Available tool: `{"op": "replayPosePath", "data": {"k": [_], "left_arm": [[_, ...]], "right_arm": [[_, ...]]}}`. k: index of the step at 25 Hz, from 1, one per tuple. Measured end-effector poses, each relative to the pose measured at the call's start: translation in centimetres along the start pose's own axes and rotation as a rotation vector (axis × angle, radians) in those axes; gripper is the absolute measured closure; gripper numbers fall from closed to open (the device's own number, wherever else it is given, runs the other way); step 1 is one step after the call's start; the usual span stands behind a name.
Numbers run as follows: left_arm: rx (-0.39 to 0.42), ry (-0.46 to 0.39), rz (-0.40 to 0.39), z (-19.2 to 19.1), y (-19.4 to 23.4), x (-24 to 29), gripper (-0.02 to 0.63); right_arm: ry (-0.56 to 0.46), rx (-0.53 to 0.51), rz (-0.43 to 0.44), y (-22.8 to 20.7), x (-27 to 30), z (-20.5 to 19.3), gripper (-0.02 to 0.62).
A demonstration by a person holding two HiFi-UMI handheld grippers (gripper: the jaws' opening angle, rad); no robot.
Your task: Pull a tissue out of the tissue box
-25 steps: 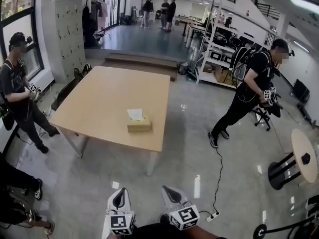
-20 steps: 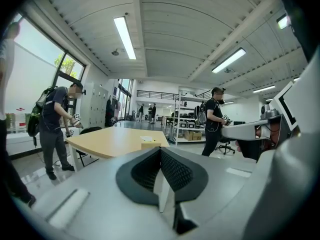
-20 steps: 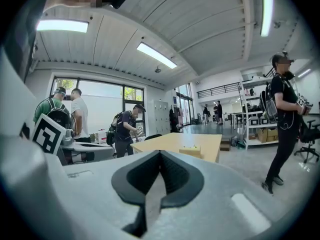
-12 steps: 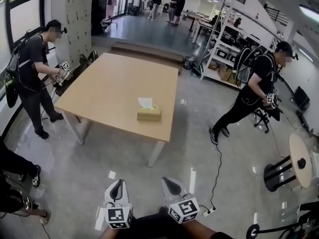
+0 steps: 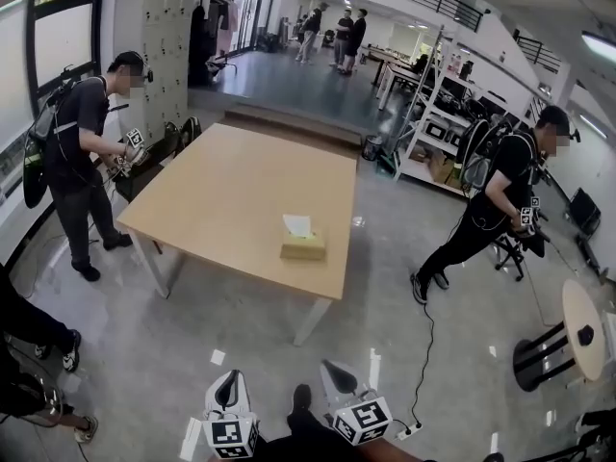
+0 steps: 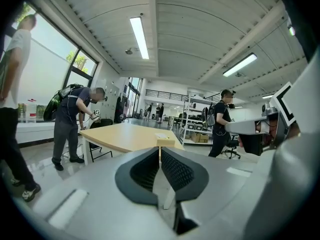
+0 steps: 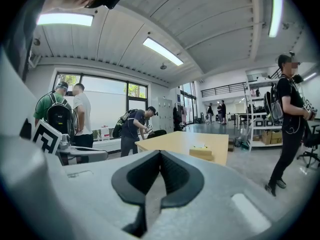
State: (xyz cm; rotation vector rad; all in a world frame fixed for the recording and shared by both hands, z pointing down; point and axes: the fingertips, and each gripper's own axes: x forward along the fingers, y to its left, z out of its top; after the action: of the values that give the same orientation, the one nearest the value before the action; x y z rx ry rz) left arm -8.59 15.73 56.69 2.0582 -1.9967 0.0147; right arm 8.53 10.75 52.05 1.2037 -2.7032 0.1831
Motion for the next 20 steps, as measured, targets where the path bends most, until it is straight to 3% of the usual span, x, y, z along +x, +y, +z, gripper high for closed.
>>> {"op": "replayPosePath", "data": {"k": [9, 16, 20], "left_arm": [[0.048, 0.003, 0.067, 2.2, 1.8, 4.5, 0.588], [0.073, 0.034, 0.096, 6.2, 0.6, 11.5, 0.588], [0.076, 0.019, 0.093, 6.6, 0.0, 15.8, 0.588]], "right_arm": [[-0.008, 0.016, 0.048, -3.4, 5.5, 1.0, 0.603], [0.002, 0.016, 0.098, -8.1, 10.7, 2.2, 0.603], [0.005, 0.004, 0.117, -11.5, 13.4, 2.7, 0.603]]}}
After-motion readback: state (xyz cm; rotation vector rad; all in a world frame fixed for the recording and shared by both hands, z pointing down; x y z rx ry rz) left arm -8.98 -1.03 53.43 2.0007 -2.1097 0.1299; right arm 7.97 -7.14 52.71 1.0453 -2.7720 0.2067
